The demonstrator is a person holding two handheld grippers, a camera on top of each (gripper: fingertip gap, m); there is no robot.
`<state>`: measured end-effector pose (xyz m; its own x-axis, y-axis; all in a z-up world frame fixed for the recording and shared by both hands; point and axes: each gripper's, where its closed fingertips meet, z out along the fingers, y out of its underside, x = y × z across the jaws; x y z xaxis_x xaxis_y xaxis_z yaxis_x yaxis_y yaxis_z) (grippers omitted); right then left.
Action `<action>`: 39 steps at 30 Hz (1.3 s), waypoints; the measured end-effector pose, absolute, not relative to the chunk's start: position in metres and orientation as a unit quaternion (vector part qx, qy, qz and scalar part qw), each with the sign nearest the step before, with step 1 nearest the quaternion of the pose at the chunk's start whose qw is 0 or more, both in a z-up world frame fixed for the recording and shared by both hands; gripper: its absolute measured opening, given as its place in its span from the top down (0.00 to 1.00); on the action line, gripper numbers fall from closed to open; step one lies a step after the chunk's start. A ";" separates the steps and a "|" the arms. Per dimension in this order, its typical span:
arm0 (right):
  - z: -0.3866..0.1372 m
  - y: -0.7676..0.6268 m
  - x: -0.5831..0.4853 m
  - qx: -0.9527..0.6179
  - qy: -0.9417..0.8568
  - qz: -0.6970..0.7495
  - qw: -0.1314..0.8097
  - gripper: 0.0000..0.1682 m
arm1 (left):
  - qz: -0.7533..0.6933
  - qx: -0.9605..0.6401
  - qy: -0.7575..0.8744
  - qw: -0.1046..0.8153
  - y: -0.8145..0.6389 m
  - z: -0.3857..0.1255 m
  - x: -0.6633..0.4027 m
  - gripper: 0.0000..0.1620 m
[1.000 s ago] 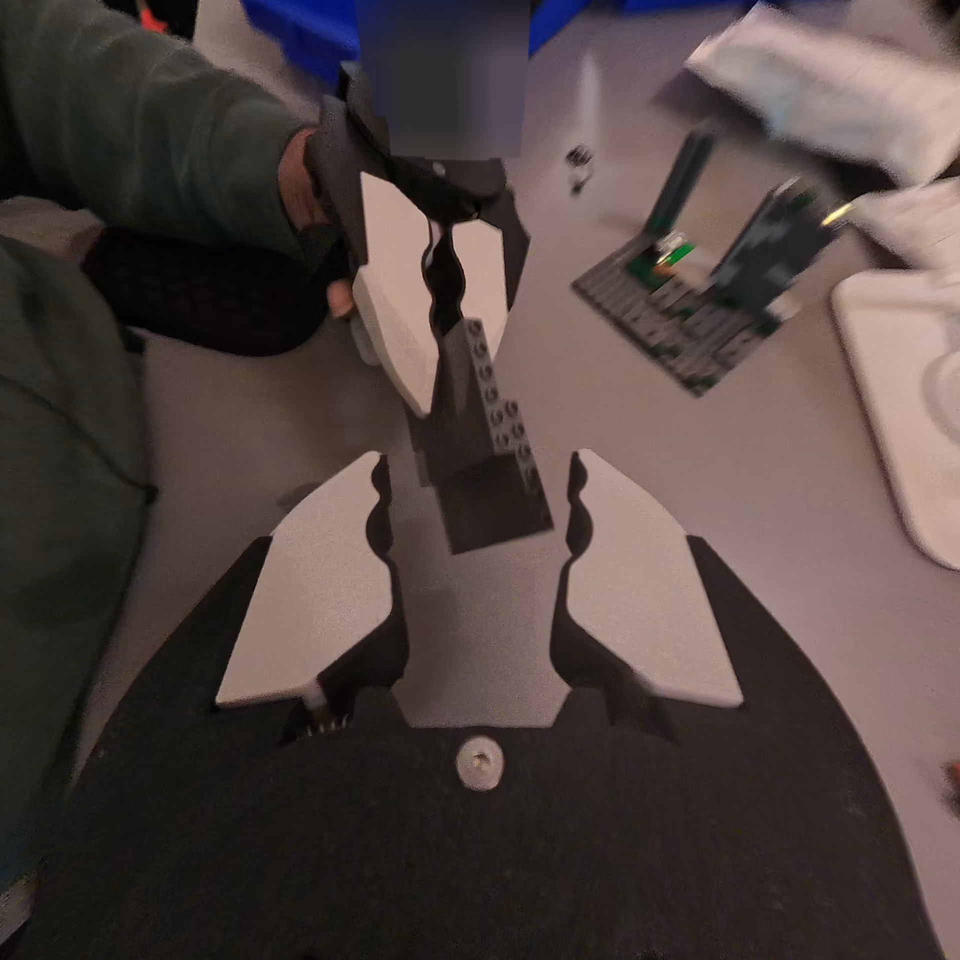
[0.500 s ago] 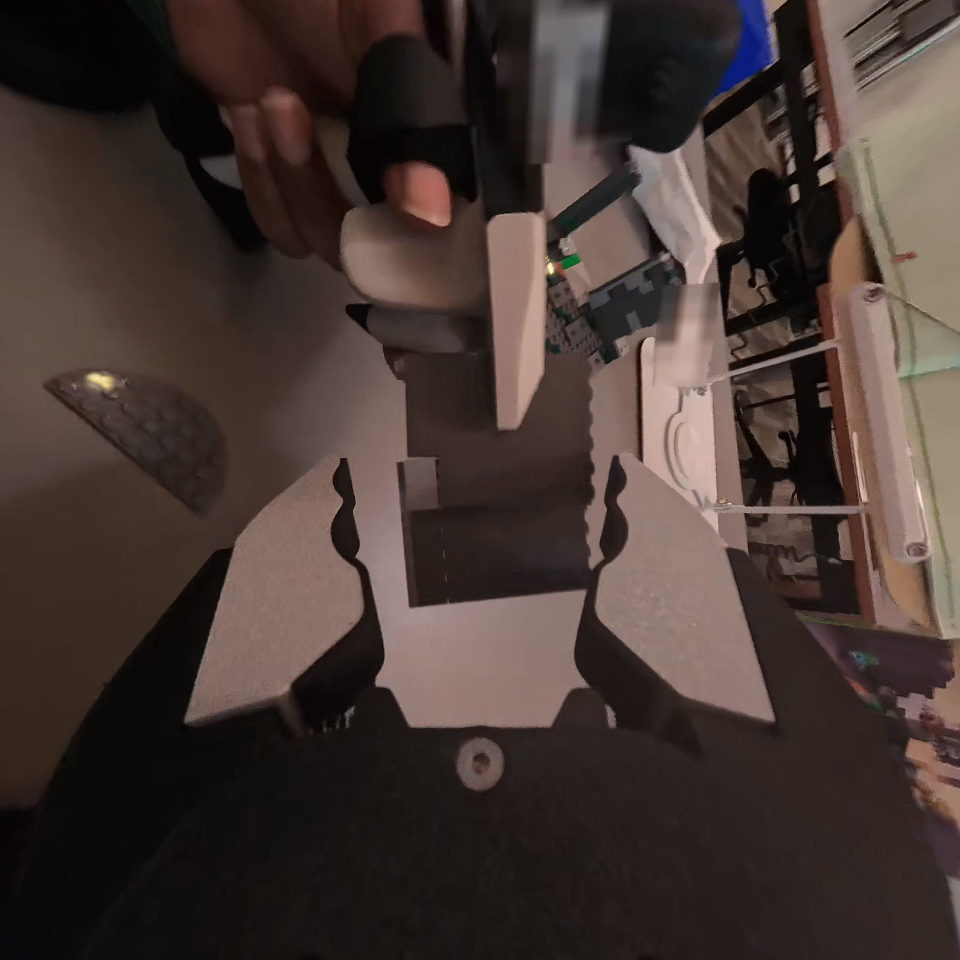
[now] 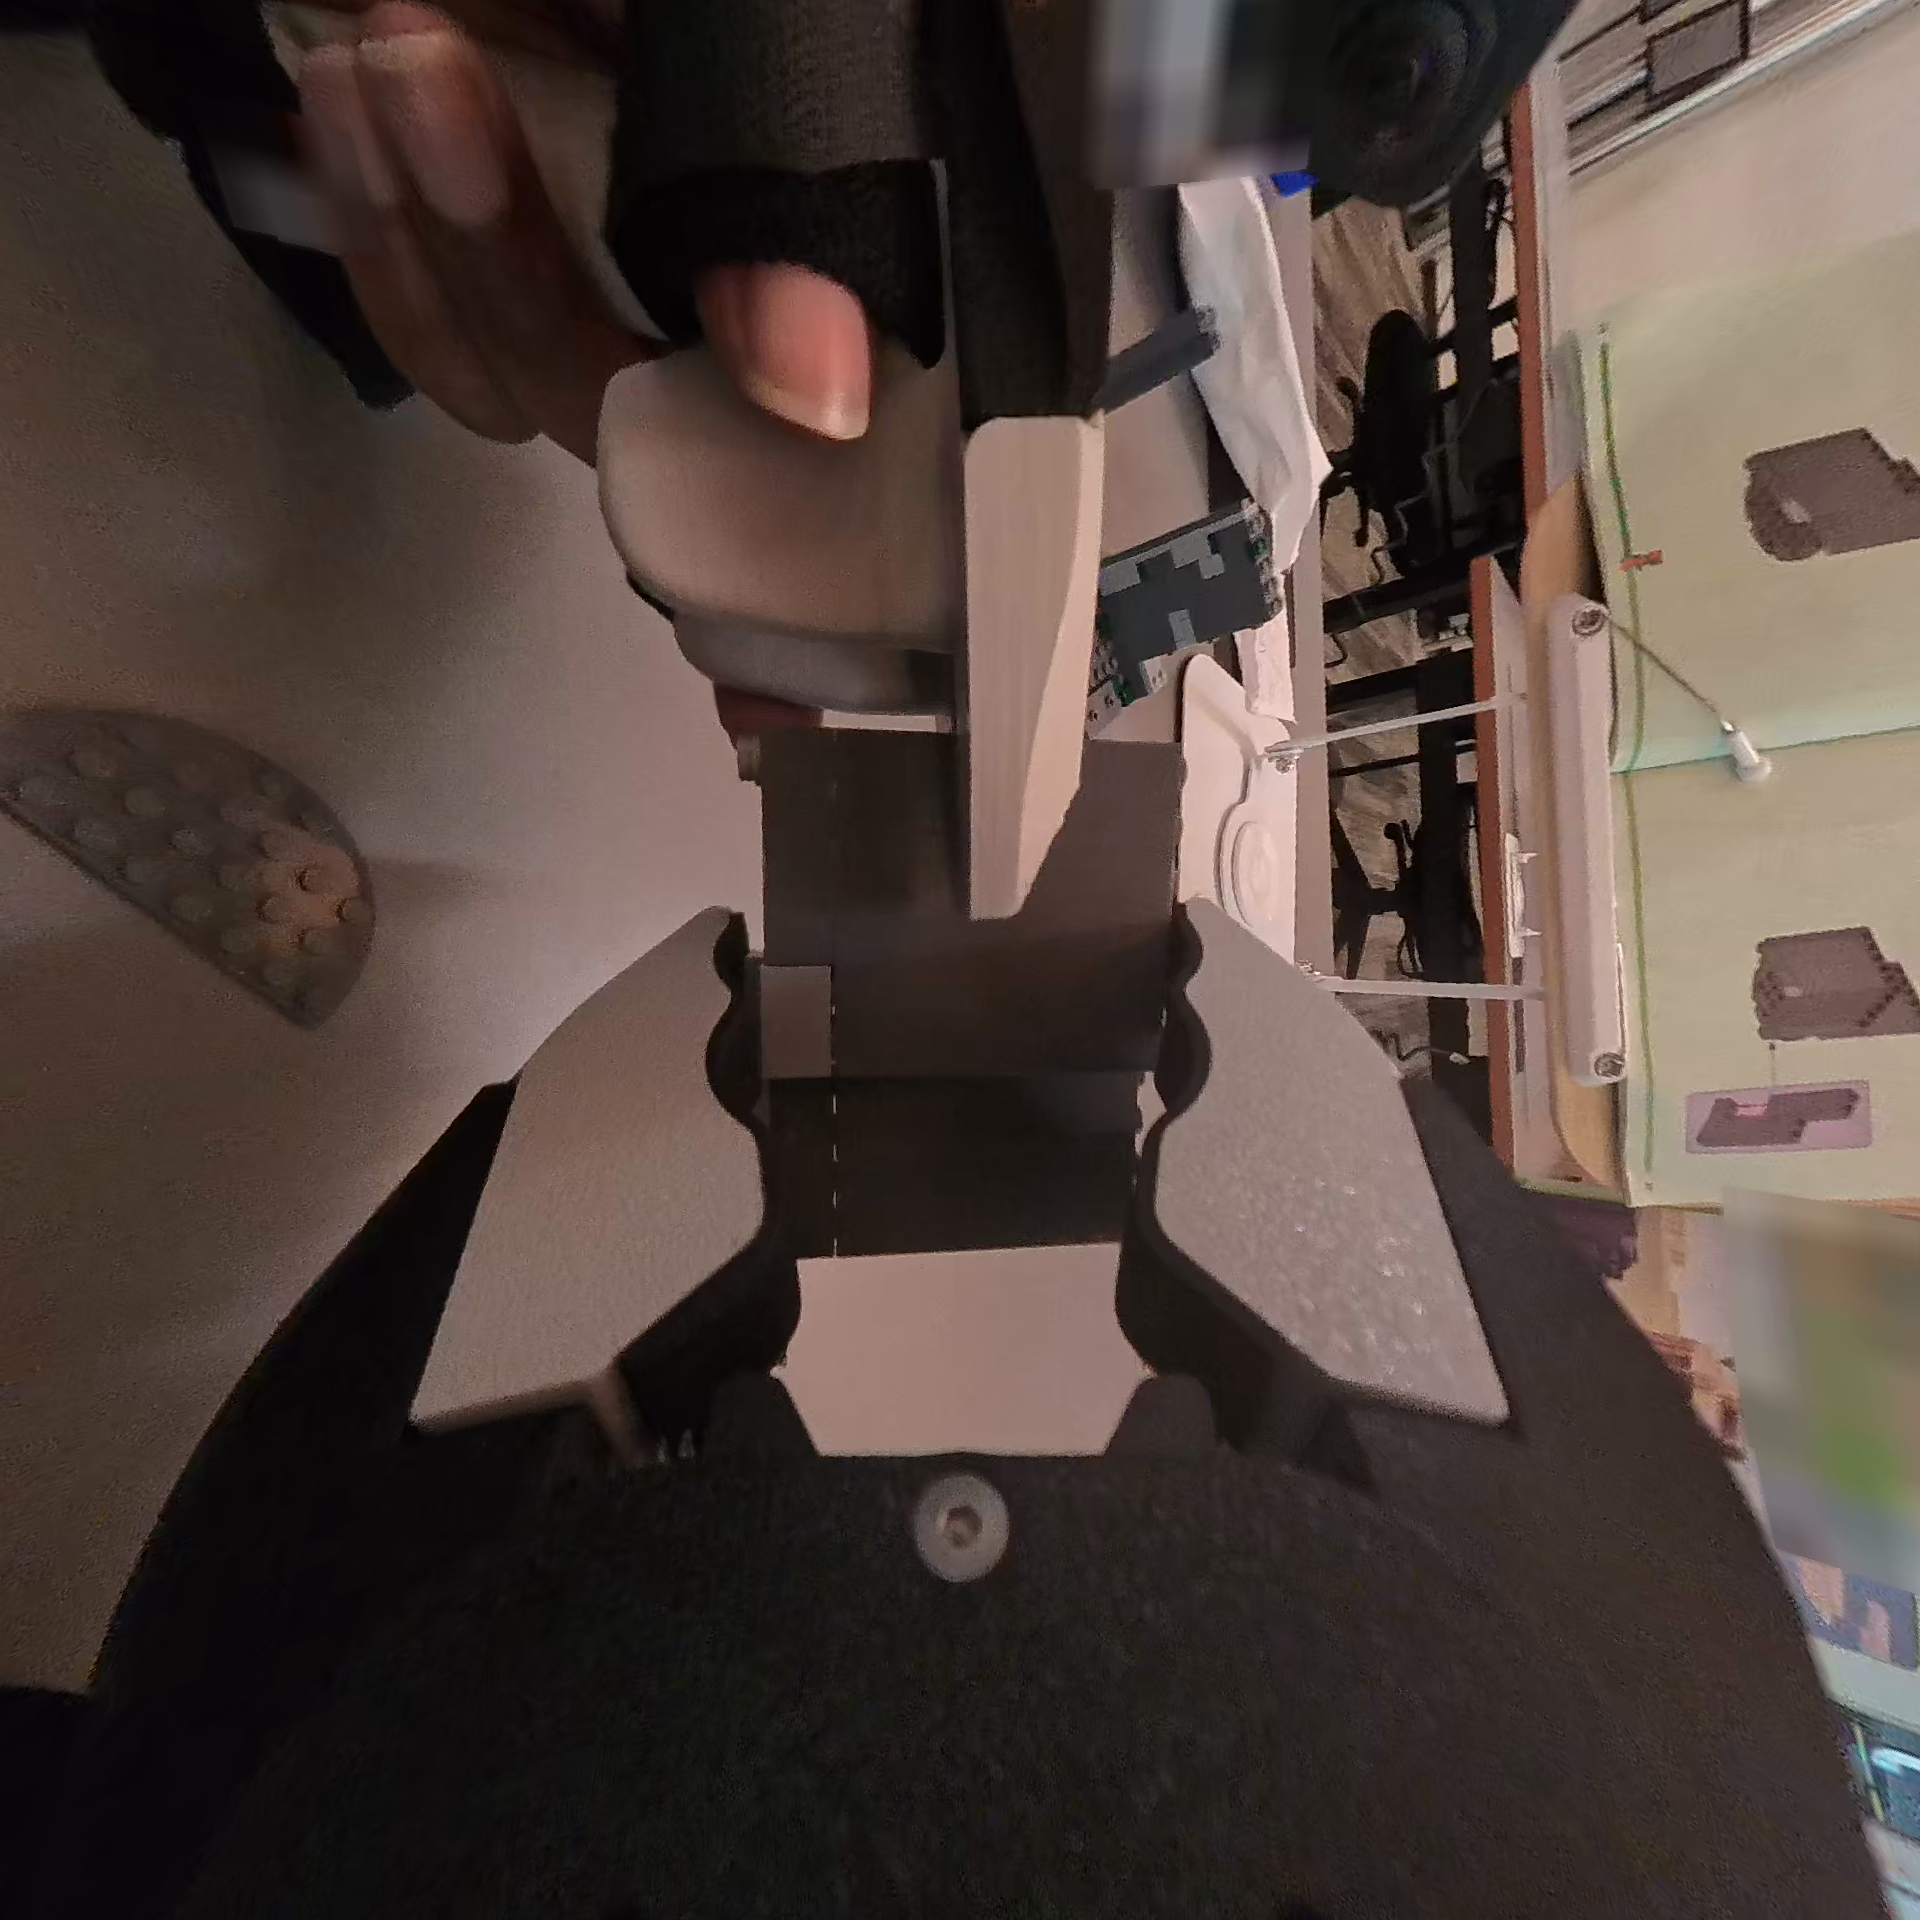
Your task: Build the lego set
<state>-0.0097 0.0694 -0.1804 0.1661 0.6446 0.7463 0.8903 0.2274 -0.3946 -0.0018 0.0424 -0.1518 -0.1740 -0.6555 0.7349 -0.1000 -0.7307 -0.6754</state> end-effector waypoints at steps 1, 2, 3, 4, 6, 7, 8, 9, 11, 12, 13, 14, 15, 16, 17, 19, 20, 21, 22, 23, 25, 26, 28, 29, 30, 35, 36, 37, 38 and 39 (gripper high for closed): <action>-0.179 0.069 -0.010 -0.607 -0.628 -0.134 0.468 0.55 | -0.699 -0.610 0.312 0.205 0.042 -0.151 -0.002 0.96; -0.178 0.069 -0.010 -0.607 -0.625 -0.137 0.471 0.56 | -0.696 -0.610 0.316 0.209 0.041 -0.150 -0.002 0.96; -0.178 0.069 -0.010 -0.608 -0.623 -0.140 0.472 0.55 | -0.694 -0.609 0.319 0.214 0.041 -0.150 -0.002 0.96; -0.177 0.069 -0.010 -0.610 -0.621 -0.142 0.472 0.56 | -0.695 -0.607 0.320 0.215 0.040 -0.150 -0.002 0.96; -0.177 0.068 -0.010 -0.612 -0.618 -0.142 0.472 0.56 | -0.696 -0.606 0.319 0.216 0.039 -0.150 -0.002 0.96; -0.177 0.068 -0.010 -0.613 -0.617 -0.143 0.473 0.56 | -0.696 -0.605 0.320 0.218 0.039 -0.150 -0.002 0.96; -0.177 0.067 -0.010 -0.613 -0.615 -0.144 0.475 0.56 | -0.694 -0.604 0.322 0.222 0.038 -0.150 -0.002 0.96; -0.177 0.067 -0.010 -0.614 -0.613 -0.143 0.476 0.56 | -0.693 -0.604 0.323 0.226 0.038 -0.149 -0.002 0.96; -0.176 0.067 -0.009 -0.617 -0.609 -0.141 0.477 0.56 | -0.694 -0.601 0.322 0.230 0.038 -0.148 -0.001 0.96; -0.175 0.067 -0.009 -0.616 -0.609 -0.144 0.479 0.56 | -0.694 -0.601 0.322 0.231 0.037 -0.148 -0.001 0.96; -0.175 0.067 -0.008 -0.616 -0.609 -0.145 0.478 0.56 | -0.694 -0.601 0.323 0.231 0.037 -0.148 -0.001 0.96; -0.175 0.067 -0.008 -0.617 -0.609 -0.144 0.478 0.56 | -0.695 -0.600 0.322 0.229 0.037 -0.147 -0.001 0.96; -0.175 0.067 -0.008 -0.616 -0.608 -0.144 0.480 0.56 | -0.697 -0.599 0.320 0.228 0.038 -0.147 -0.001 0.96; -0.174 0.067 -0.009 -0.615 -0.607 -0.146 0.481 0.56 | -0.698 -0.599 0.319 0.228 0.038 -0.146 -0.001 0.96; -0.174 0.068 -0.009 -0.613 -0.609 -0.149 0.481 0.56 | -0.697 -0.600 0.320 0.228 0.039 -0.146 -0.001 0.96; -0.173 0.068 -0.009 -0.608 -0.612 -0.150 0.483 0.55 | -0.698 -0.601 0.317 0.226 0.039 -0.146 -0.001 0.97; -0.173 0.067 -0.011 -0.609 -0.613 -0.141 0.483 0.53 | -0.698 -0.600 0.317 0.229 0.040 -0.146 -0.002 0.97; -0.174 0.067 -0.011 -0.613 -0.612 -0.134 0.481 0.50 | -0.699 -0.598 0.318 0.229 0.041 -0.146 -0.003 0.97; -0.174 0.066 -0.011 -0.613 -0.615 -0.126 0.480 0.48 | -0.700 -0.596 0.321 0.228 0.041 -0.145 -0.004 0.97; -0.174 0.064 -0.011 -0.614 -0.616 -0.112 0.480 0.47 | -0.696 -0.595 0.331 0.228 0.040 -0.146 -0.006 0.97; -0.172 0.056 -0.010 -0.631 -0.609 -0.050 0.478 0.48 | -0.664 -0.600 0.374 0.242 0.040 -0.154 -0.009 0.97; -0.172 0.051 -0.008 -0.647 -0.604 -0.004 0.465 0.50 | -0.645 -0.602 0.400 0.246 0.038 -0.159 -0.010 0.97; -0.170 0.044 0.000 -0.679 -0.591 0.074 0.430 0.54 | -0.619 -0.600 0.443 0.245 0.030 -0.166 -0.012 0.97; -0.172 0.040 0.004 -0.691 -0.591 0.108 0.401 0.56 | -0.605 -0.598 0.466 0.246 0.026 -0.170 -0.012 0.97; -0.173 0.036 0.007 -0.702 -0.592 0.136 0.372 0.58 | -0.589 -0.594 0.488 0.248 0.022 -0.174 -0.011 0.97; -0.187 0.019 0.005 -0.718 -0.620 0.217 0.233 0.64 | -0.515 -0.564 0.595 0.250 0.002 -0.185 -0.003 0.97; -0.192 0.018 0.004 -0.718 -0.626 0.215 0.212 0.65 | -0.506 -0.558 0.608 0.251 -0.001 -0.184 -0.002 0.97; -0.196 0.018 0.002 -0.718 -0.633 0.211 0.199 0.65 | -0.499 -0.554 0.616 0.255 -0.002 -0.183 0.000 0.97; -0.201 0.016 0.000 -0.717 -0.639 0.208 0.186 0.65 | -0.492 -0.551 0.622 0.258 -0.002 -0.181 0.000 0.97; -0.205 0.013 -0.002 -0.716 -0.643 0.207 0.176 0.67 | -0.487 -0.549 0.628 0.261 -0.001 -0.179 0.000 0.97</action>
<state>-0.0022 0.0133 -0.2047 0.0866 0.9937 -0.0706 0.8478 -0.1108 -0.5186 0.0000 -0.0012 -0.1794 -0.2615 -0.9427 0.2070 -0.4352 -0.0763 -0.8971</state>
